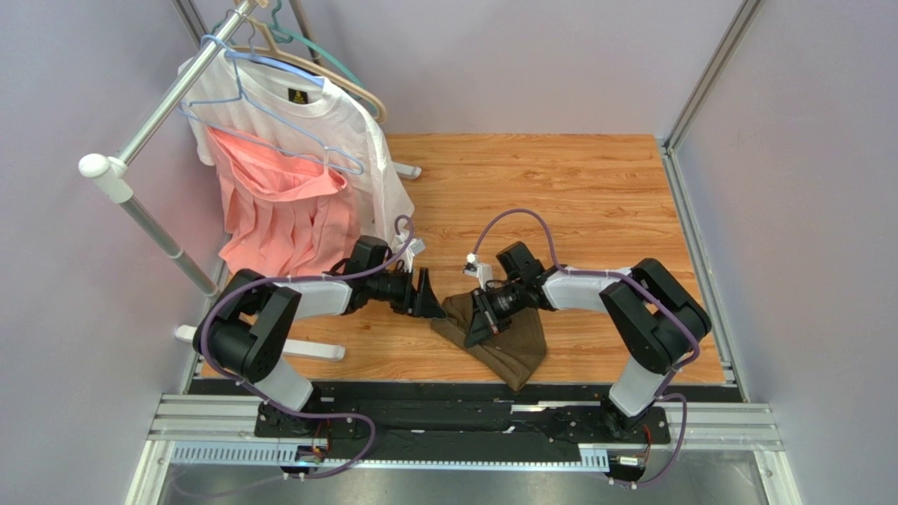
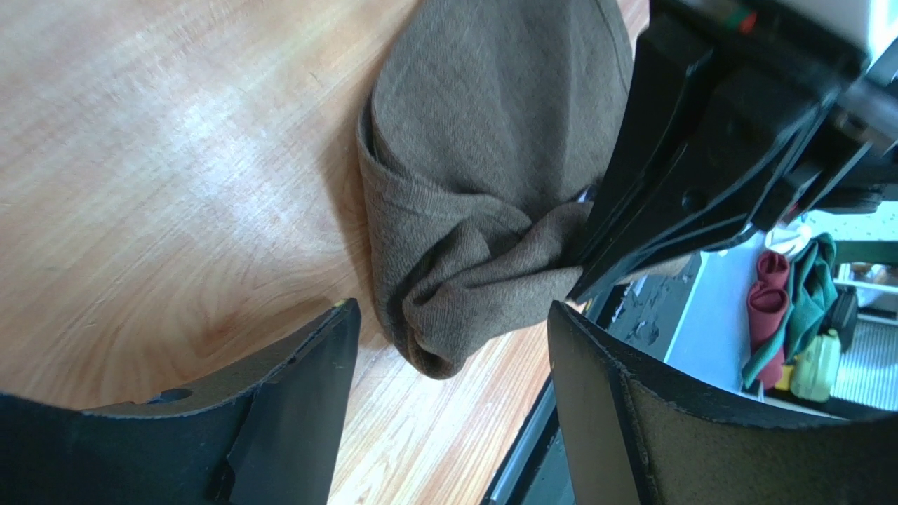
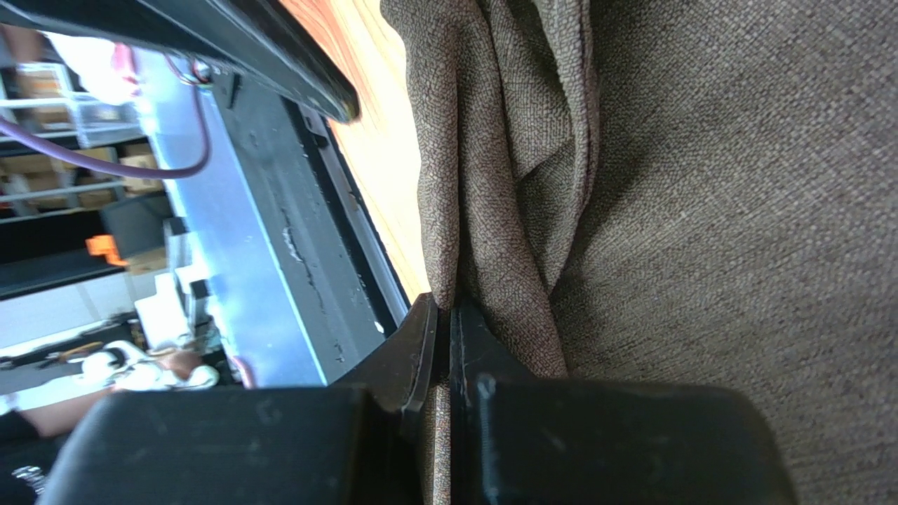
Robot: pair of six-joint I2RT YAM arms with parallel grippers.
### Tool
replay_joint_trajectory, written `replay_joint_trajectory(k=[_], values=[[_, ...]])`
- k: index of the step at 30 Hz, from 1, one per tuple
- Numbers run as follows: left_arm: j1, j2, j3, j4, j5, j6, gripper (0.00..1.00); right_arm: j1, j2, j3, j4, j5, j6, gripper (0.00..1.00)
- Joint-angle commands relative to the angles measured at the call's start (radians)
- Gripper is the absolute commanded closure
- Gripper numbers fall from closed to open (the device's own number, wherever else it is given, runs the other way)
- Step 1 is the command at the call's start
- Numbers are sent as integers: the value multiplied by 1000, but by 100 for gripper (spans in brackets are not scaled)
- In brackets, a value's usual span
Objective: Fold the napkin, place the utensils inside, and roll it up
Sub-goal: Roll the napkin with the utensil
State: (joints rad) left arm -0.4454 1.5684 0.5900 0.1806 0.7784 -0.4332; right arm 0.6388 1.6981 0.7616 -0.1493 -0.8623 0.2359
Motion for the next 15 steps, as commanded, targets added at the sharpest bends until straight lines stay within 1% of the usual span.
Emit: replay_joint_trajectory(k=[1, 7, 10, 11, 13, 15], values=[[-6, 33, 10, 51, 36, 7, 27, -47, 47, 30, 44, -55, 19, 100], [-18, 84, -2, 103, 53, -10, 30, -71, 84, 41, 40, -93, 0, 100], [-29, 113, 5, 125, 48, -18, 35, -79, 103, 47, 42, -99, -3, 100], [-30, 123, 7, 126, 41, -16, 41, -82, 109, 47, 47, -109, -1, 100], [-39, 134, 8, 135, 39, -16, 43, -85, 124, 48, 51, -110, -3, 100], [-42, 145, 7, 149, 33, -18, 50, -85, 130, 48, 57, -119, -3, 100]])
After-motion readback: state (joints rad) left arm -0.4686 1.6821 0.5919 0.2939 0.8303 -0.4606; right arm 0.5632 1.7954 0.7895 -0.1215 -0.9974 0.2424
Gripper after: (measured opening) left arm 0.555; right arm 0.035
